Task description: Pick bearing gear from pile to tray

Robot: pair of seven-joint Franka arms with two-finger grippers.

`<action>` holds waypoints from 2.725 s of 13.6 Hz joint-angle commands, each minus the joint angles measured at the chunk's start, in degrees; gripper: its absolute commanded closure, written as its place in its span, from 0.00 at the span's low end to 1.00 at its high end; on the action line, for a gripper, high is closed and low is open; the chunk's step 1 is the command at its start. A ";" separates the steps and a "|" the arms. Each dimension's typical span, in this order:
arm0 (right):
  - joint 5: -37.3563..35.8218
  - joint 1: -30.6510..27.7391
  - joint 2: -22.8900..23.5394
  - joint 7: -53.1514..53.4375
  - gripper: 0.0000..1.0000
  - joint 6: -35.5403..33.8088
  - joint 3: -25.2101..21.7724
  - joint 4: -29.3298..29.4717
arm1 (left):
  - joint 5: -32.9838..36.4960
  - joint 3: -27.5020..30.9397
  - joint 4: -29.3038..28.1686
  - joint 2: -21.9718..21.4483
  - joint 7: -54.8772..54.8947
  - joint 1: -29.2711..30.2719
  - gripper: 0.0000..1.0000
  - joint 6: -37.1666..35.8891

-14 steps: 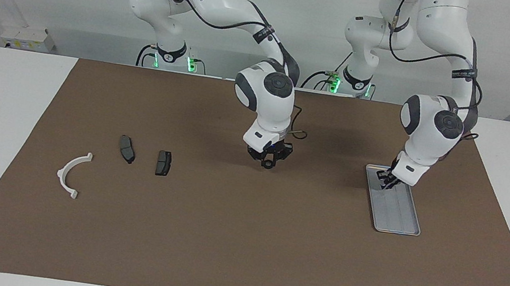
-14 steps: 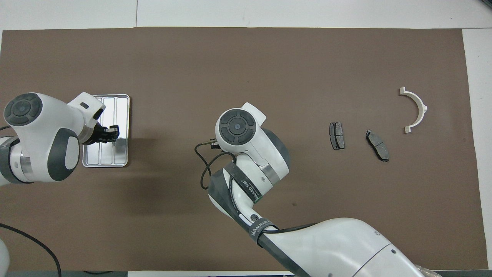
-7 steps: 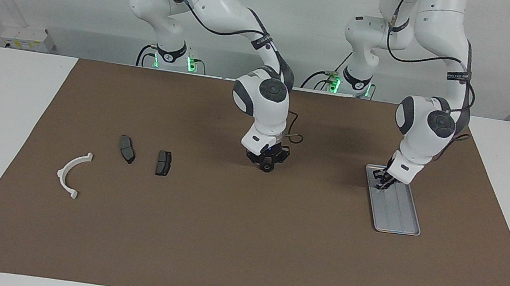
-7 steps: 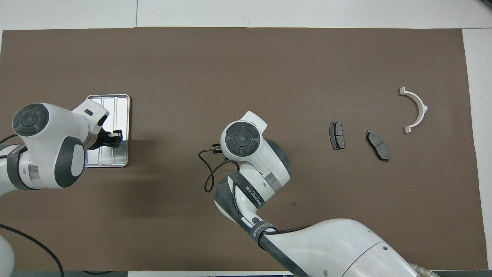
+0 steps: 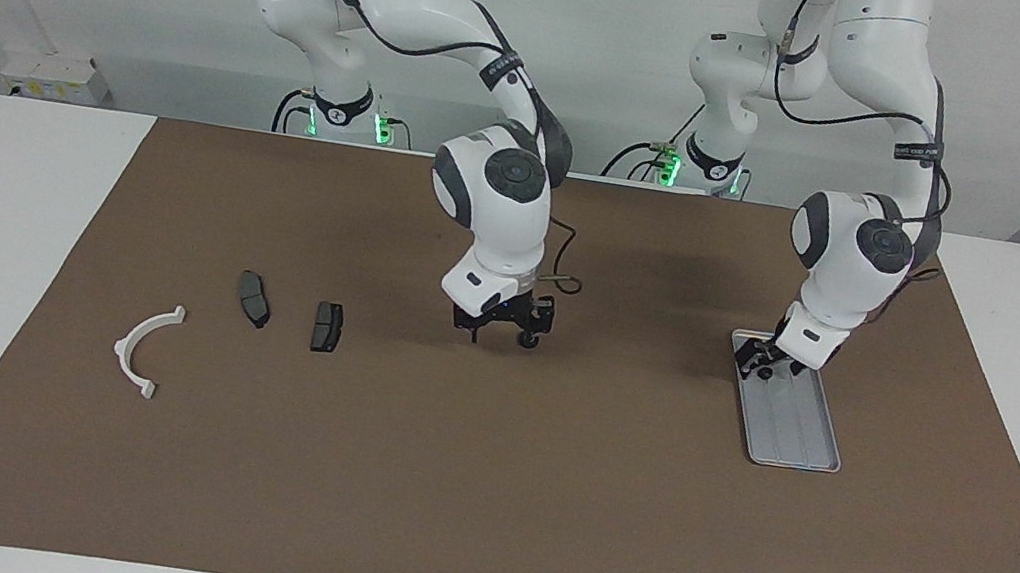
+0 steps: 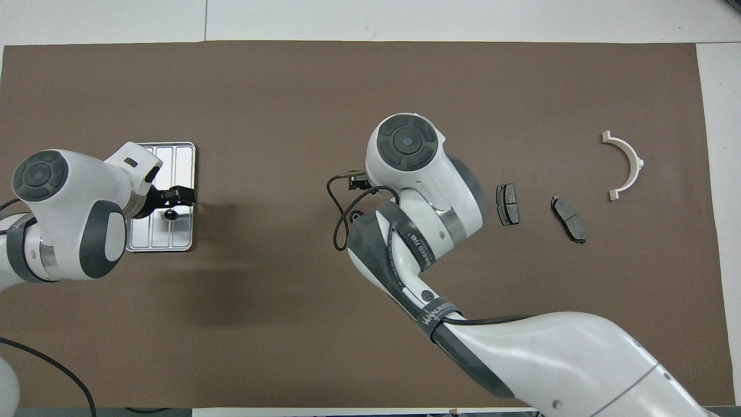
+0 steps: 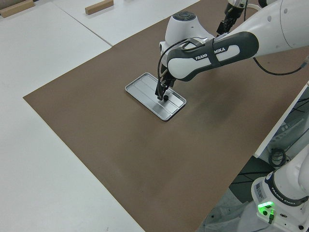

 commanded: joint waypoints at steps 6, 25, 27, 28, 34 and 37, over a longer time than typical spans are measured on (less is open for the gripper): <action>-1.41 -22.36 -16.00 -23.46 0.00 -17.42 0.83 0.05 | -1.63 0.34 9.01 0.97 -24.60 -17.18 0.00 -4.55; 1.39 -28.97 -24.19 -29.02 0.00 -21.39 -3.12 -7.59 | 1.73 0.16 27.31 20.30 -52.23 -35.05 0.01 -9.47; 1.40 -28.80 -24.89 -28.75 0.00 -22.00 -3.12 -8.56 | 1.36 0.16 26.52 20.13 -52.41 -35.31 0.01 -9.56; 1.40 -28.80 -24.89 -28.75 0.00 -22.53 -3.12 -8.47 | 1.36 0.16 25.73 19.95 -52.50 -35.40 0.01 -9.21; 1.83 -28.97 -24.71 -28.49 0.00 -25.52 -3.04 -5.04 | 0.92 -0.01 24.05 19.51 -53.82 -35.49 0.10 -8.33; 3.77 -29.50 -25.33 -27.00 0.00 -25.70 -2.95 -4.96 | 0.83 -0.10 23.18 19.34 -53.90 -35.49 0.12 -7.98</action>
